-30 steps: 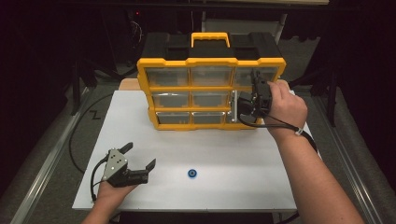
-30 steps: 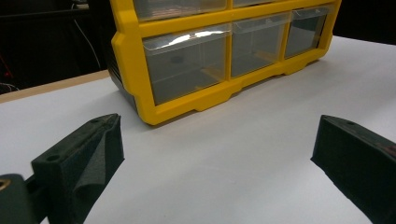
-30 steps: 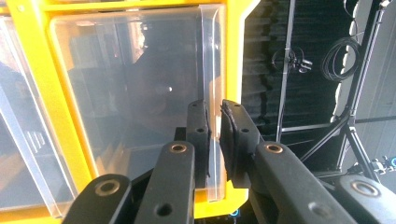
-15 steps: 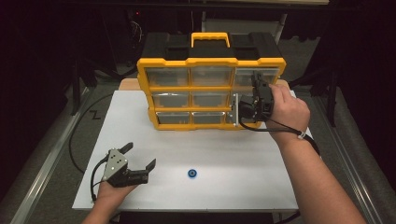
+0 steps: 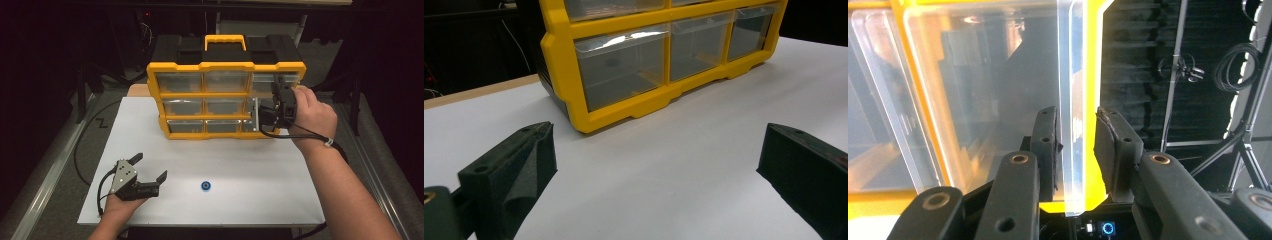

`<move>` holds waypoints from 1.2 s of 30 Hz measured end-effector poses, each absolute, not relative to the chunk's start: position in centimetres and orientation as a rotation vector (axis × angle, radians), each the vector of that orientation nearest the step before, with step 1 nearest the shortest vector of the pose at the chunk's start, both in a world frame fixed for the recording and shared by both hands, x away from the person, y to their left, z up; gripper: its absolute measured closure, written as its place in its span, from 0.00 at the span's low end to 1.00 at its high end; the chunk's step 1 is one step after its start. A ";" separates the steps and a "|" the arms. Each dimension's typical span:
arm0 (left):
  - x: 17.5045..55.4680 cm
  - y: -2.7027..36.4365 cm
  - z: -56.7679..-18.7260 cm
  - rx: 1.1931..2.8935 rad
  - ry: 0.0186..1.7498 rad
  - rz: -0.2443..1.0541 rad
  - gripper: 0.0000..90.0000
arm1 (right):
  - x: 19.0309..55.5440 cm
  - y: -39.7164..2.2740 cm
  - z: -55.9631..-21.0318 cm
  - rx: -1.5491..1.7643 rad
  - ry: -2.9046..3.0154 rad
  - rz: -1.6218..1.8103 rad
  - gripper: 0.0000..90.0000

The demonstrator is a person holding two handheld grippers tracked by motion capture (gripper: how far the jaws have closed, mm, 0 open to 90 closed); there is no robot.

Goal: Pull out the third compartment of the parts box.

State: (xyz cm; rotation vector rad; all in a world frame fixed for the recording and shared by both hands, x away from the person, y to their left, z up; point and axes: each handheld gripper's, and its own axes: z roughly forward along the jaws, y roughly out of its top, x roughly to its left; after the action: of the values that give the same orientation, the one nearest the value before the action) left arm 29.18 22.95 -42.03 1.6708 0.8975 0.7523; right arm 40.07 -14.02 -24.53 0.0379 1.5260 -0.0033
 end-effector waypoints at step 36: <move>29.2 23.0 -42.0 1.661 0.901 0.752 0.03 | 39.0 -14.2 -24.2 0.026 1.557 -0.050 0.89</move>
State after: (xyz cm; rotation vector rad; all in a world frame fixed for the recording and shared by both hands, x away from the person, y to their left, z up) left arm 29.16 23.03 -42.00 1.6613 0.9013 0.7522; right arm 38.95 -14.22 -24.16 0.0265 1.5574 -0.0498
